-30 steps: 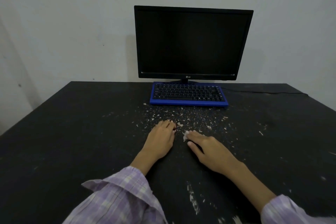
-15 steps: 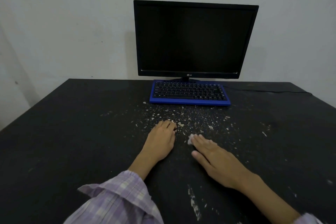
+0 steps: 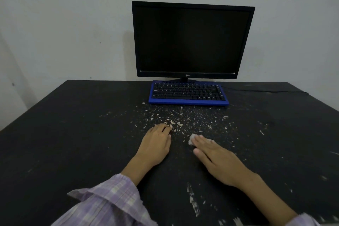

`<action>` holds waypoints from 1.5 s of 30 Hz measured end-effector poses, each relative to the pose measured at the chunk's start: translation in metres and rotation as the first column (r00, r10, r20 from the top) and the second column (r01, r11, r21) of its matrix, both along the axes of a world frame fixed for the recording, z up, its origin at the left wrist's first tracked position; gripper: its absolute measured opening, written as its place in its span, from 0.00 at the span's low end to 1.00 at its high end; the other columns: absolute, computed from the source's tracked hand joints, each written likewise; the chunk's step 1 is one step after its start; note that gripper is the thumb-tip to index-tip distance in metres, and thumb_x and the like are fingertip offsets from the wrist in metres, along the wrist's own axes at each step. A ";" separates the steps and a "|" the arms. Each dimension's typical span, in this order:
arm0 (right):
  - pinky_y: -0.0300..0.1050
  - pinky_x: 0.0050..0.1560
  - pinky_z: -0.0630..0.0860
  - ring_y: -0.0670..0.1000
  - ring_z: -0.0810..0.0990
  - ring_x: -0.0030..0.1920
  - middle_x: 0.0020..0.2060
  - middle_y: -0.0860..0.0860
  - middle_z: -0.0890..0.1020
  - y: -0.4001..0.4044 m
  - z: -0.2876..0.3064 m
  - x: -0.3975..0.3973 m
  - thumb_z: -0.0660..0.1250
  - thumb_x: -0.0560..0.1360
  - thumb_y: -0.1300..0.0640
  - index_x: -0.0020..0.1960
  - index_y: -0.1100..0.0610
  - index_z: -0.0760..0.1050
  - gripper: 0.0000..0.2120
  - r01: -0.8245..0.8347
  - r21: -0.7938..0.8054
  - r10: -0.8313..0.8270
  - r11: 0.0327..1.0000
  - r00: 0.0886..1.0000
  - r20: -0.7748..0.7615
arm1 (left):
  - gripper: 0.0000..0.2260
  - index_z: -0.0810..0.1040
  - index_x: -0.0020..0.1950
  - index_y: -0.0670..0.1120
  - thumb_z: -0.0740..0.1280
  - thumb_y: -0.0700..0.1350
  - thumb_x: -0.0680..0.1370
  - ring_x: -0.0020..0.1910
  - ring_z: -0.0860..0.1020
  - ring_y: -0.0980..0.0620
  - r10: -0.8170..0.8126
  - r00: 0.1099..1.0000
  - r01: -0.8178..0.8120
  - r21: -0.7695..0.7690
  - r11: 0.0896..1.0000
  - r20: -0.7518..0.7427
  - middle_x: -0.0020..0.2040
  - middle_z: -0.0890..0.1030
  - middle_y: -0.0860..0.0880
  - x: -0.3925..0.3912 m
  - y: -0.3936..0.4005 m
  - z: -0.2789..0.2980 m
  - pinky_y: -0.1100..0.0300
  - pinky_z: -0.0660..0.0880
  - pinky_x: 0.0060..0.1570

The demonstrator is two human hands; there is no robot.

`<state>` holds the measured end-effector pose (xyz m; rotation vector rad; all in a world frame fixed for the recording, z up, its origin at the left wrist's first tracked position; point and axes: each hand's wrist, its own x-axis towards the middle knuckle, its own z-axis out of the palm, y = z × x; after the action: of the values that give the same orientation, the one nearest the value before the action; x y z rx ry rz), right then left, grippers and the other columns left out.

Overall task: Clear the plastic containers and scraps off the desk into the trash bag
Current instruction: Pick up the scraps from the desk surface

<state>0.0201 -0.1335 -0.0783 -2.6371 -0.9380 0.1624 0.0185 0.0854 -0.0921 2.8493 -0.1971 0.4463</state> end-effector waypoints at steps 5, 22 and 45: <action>0.45 0.77 0.46 0.43 0.44 0.76 0.77 0.45 0.48 0.025 -0.004 -0.002 0.34 0.69 0.31 0.78 0.52 0.47 0.43 0.093 -0.035 -0.091 0.995 0.995 0.051 | 0.18 0.66 0.71 0.46 0.53 0.48 0.82 0.70 0.65 0.52 0.035 0.999 -0.035 -0.006 0.999 -0.023 0.71 0.67 0.49 -0.023 0.004 0.000 0.59 0.61 0.70; 0.38 0.74 0.39 0.40 0.41 0.76 0.75 0.41 0.43 0.034 -0.019 -0.091 0.29 0.71 0.28 0.78 0.48 0.47 0.41 -0.005 0.049 0.000 0.999 0.994 0.110 | 0.18 0.68 0.70 0.45 0.54 0.47 0.81 0.70 0.66 0.49 0.064 0.998 -0.064 -0.007 0.998 -0.020 0.69 0.70 0.46 -0.067 0.007 -0.001 0.59 0.59 0.70; 0.37 0.67 0.55 0.41 0.58 0.72 0.74 0.43 0.59 -0.004 -0.034 -0.125 0.42 0.81 0.42 0.77 0.49 0.54 0.26 -0.065 -0.073 0.082 0.995 0.960 0.267 | 0.19 0.64 0.73 0.47 0.52 0.48 0.82 0.72 0.62 0.52 0.054 0.997 -0.054 -0.008 0.999 -0.050 0.72 0.66 0.49 -0.068 0.009 -0.001 0.61 0.55 0.72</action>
<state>-0.1044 -0.1376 -0.1118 -2.7307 -1.1354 -0.1580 -0.0499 0.0945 -0.0927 2.8584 -0.1088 0.3852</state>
